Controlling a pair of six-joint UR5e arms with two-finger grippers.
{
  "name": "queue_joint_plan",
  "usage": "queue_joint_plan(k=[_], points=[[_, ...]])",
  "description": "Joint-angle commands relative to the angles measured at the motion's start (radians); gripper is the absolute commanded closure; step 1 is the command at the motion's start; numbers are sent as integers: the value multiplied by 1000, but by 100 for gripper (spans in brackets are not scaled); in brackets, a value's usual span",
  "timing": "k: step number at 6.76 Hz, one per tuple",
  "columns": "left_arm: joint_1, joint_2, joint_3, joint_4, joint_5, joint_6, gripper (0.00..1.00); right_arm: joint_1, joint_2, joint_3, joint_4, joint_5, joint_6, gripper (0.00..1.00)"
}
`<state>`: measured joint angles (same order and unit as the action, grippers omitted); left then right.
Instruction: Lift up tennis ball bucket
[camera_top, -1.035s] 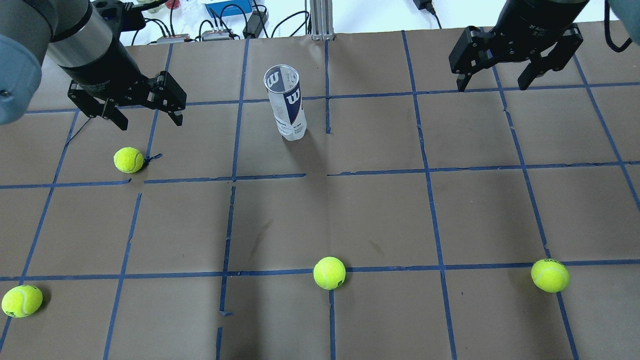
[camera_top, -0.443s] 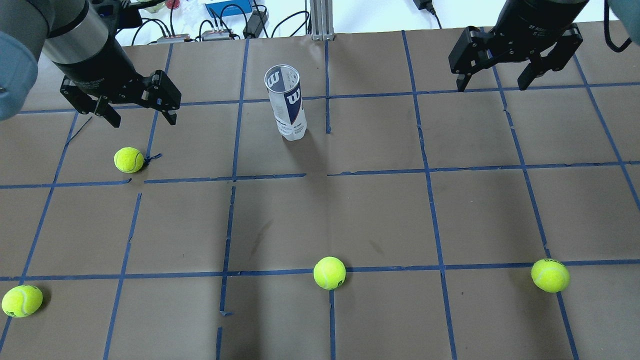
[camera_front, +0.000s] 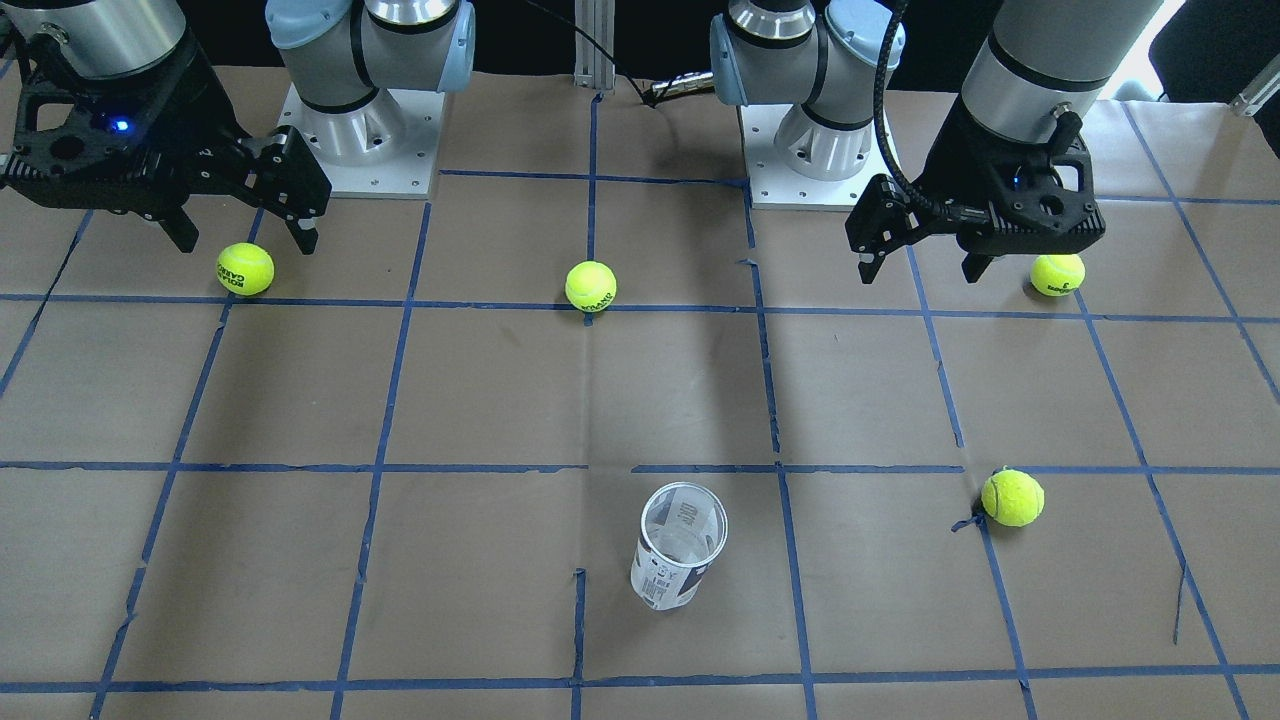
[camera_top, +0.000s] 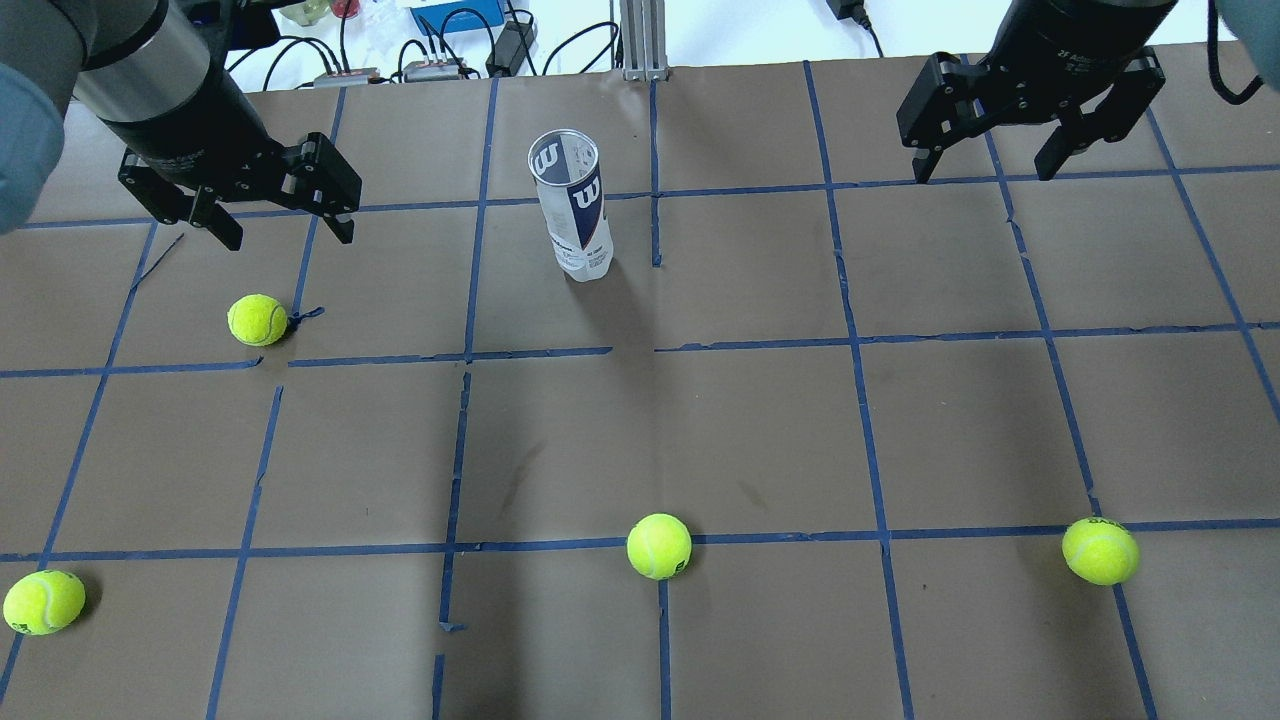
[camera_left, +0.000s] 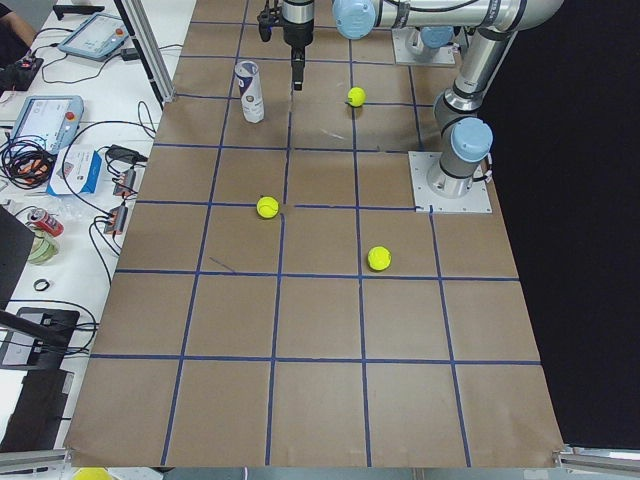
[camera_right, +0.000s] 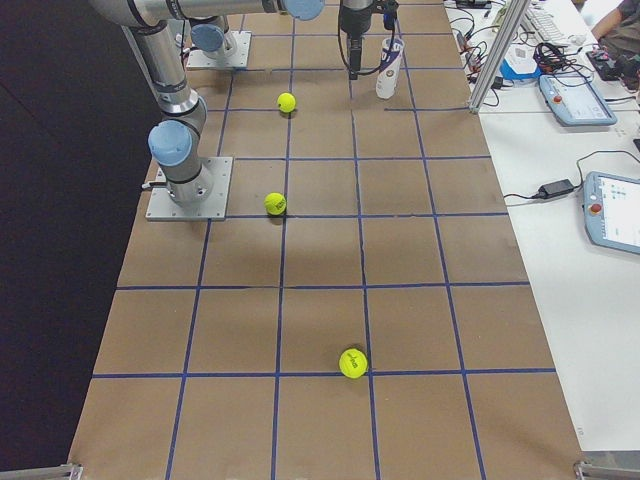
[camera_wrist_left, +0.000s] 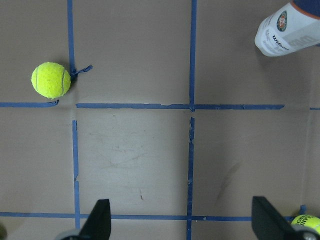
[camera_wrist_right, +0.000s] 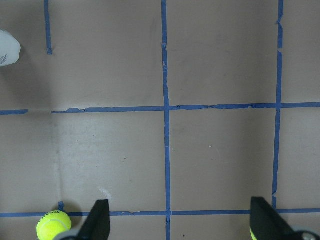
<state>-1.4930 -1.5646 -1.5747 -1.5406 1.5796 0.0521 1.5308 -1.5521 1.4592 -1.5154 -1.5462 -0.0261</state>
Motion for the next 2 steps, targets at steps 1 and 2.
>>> queue_joint_plan(k=[1, 2], points=[[-4, 3, -1, -1, -4, -1, 0, 0, 0, 0, 0, 0, 0, 0], [-4, 3, -1, -1, -4, -1, 0, 2, 0, 0, 0, 0, 0, 0]])
